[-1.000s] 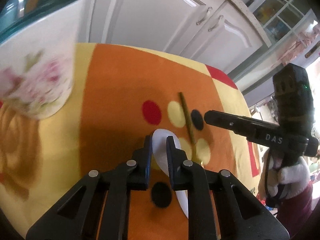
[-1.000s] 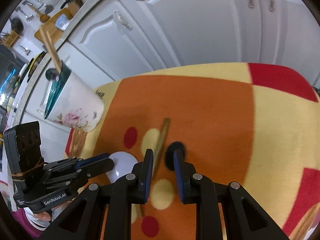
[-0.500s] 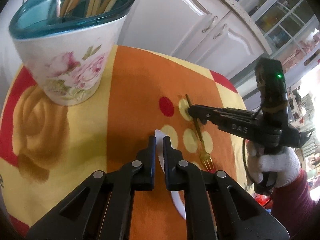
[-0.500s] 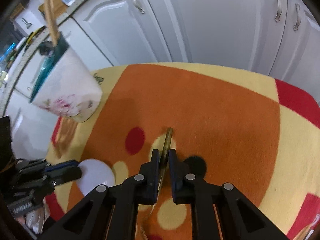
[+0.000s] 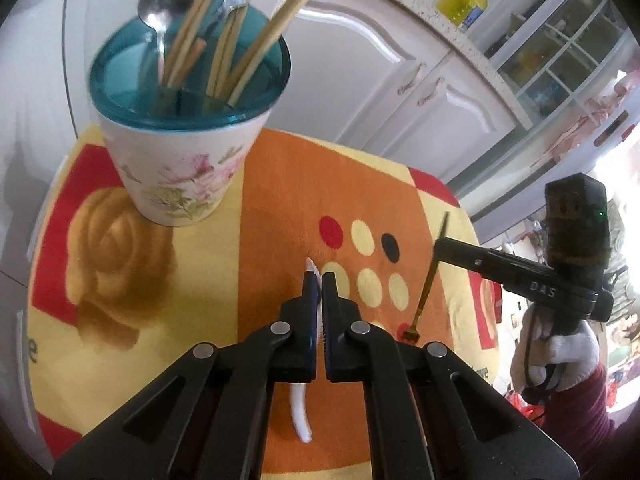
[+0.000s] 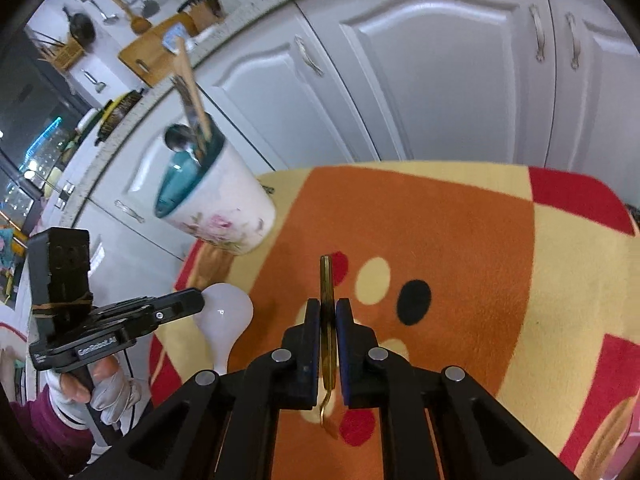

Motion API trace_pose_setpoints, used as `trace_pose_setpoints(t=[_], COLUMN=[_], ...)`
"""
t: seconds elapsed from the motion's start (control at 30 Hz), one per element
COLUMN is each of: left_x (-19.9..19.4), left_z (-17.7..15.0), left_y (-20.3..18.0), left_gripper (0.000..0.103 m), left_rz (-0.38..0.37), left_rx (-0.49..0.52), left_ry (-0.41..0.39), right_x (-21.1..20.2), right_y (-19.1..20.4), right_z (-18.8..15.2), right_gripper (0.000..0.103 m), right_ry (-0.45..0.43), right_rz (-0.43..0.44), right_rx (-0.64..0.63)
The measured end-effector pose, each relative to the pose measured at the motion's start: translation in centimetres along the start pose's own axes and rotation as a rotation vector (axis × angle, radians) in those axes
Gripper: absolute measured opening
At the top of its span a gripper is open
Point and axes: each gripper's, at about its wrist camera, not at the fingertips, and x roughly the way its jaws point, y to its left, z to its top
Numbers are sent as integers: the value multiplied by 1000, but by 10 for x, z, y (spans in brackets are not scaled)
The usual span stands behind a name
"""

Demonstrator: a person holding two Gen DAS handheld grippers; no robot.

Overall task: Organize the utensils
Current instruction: 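Lift the white spoon with the left tool while the right tool carries the gold fork to the holder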

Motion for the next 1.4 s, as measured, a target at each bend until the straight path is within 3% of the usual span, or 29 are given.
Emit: trace_pose_setpoints(t=[0.5, 0.67, 0.8, 0.9, 1.0, 1.07, 1.13, 1.4], left_x=[-74, -79, -58, -28, -10, -5, -2, 13], left_z=[19, 19, 9, -3, -19, -29, -34, -58], left_y=[0, 7, 30, 50, 58, 56, 52, 26], left_gripper=[0, 0, 1, 4, 7, 24, 36, 36], left_rz=[-8, 9, 77, 130, 133, 118, 92, 136], left_rx=[2, -9, -76, -134, -164, -165, -171, -97], left_ry=[-158, -162, -115, -17, 51, 73, 78, 199], right_x=[-36, -39, -35, -33, -32, -32, -30, -26], right_y=[39, 49, 50, 46, 40, 37, 35, 30], right_z=[22, 27, 22, 19, 18, 17, 17, 14], right_gripper=[7, 7, 7, 7, 7, 7, 7, 7], right_ry=[-101, -111, -96, -85, -81, -81, -78, -75], right_rz=[28, 28, 29, 23, 23, 24, 26, 41], right_rx=[-81, -101, -101, -89, -72, -67, -62, -51])
